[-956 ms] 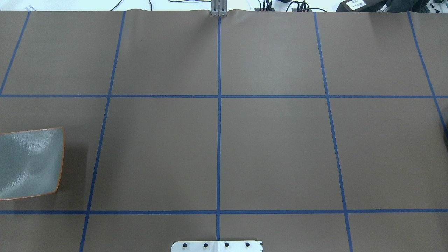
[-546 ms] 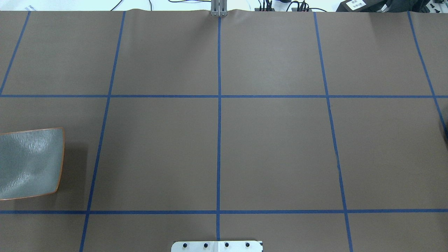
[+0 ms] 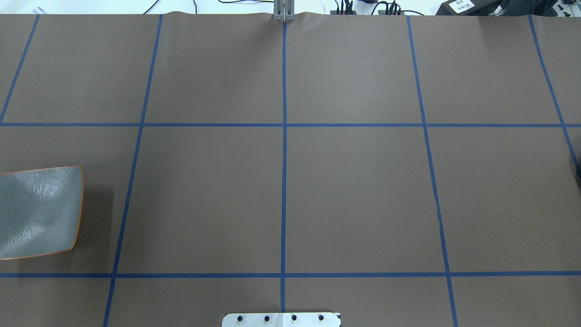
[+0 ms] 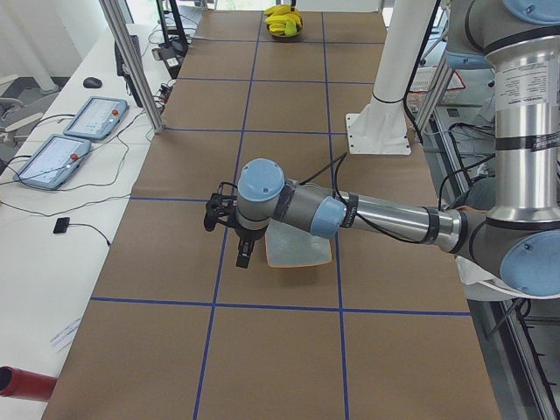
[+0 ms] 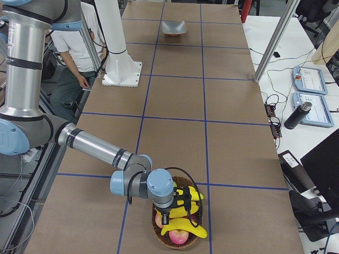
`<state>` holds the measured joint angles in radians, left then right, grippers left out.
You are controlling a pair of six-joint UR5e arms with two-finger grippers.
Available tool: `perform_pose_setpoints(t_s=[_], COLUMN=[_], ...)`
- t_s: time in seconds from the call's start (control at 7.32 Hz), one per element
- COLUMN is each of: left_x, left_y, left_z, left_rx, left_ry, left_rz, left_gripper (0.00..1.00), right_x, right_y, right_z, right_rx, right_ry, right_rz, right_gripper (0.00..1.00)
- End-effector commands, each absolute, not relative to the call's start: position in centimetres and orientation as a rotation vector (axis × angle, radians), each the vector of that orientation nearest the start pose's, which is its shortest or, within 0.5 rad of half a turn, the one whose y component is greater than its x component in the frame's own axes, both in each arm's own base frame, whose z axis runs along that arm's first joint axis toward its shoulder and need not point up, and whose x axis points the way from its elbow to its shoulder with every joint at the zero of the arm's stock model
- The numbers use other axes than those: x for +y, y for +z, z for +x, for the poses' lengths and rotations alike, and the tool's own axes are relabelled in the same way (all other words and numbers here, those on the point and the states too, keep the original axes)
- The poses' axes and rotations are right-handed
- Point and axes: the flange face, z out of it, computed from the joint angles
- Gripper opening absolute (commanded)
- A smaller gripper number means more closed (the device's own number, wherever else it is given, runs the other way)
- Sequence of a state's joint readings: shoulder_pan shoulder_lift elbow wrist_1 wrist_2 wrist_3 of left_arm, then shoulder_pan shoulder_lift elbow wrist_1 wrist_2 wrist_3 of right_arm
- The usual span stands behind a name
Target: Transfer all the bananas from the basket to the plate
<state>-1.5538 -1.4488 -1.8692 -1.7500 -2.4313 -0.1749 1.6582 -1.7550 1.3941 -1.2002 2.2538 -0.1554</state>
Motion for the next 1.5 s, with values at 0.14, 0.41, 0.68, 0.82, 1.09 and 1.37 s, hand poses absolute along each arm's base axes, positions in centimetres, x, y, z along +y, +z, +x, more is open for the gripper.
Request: perform_pose_setpoints(t_s=[0.14, 0.41, 0.68, 0.82, 1.09, 1.37], left_x=[-44.3, -44.2, -44.2, -44.2, -44.2, -44.2], left_y=[54.0, 54.1, 54.0, 54.0, 54.1, 54.1], left_z=[-5.0, -5.0, -5.0, -5.0, -5.0, -5.0], left_rx=[0.878, 0.878, 0.878, 0.878, 0.878, 0.878], left_ry=[0.007, 0.006, 0.006, 0.006, 0.006, 0.006], left_rz=[0.252, 0.249, 0.250, 0.250, 0.249, 0.249], left_gripper=[0.99, 0.99, 0.99, 0.99, 0.99, 0.99], right_x=[-38.7, -38.7, -38.8, -38.7, -38.9, -38.5], right_y=[78.4, 77.4, 77.2, 77.3, 76.2, 75.5], right_z=[10.4, 11.2, 11.2, 11.1, 11.6, 13.4], right_rx=[-0.684, -0.716, -0.723, -0.725, -0.743, -0.741], right_ry=[-0.072, -0.057, -0.055, -0.053, -0.045, -0.012], right_rz=[0.115, 0.142, 0.145, 0.143, 0.164, 0.195], right_gripper=[0.00, 0.00, 0.00, 0.00, 0.00, 0.00])
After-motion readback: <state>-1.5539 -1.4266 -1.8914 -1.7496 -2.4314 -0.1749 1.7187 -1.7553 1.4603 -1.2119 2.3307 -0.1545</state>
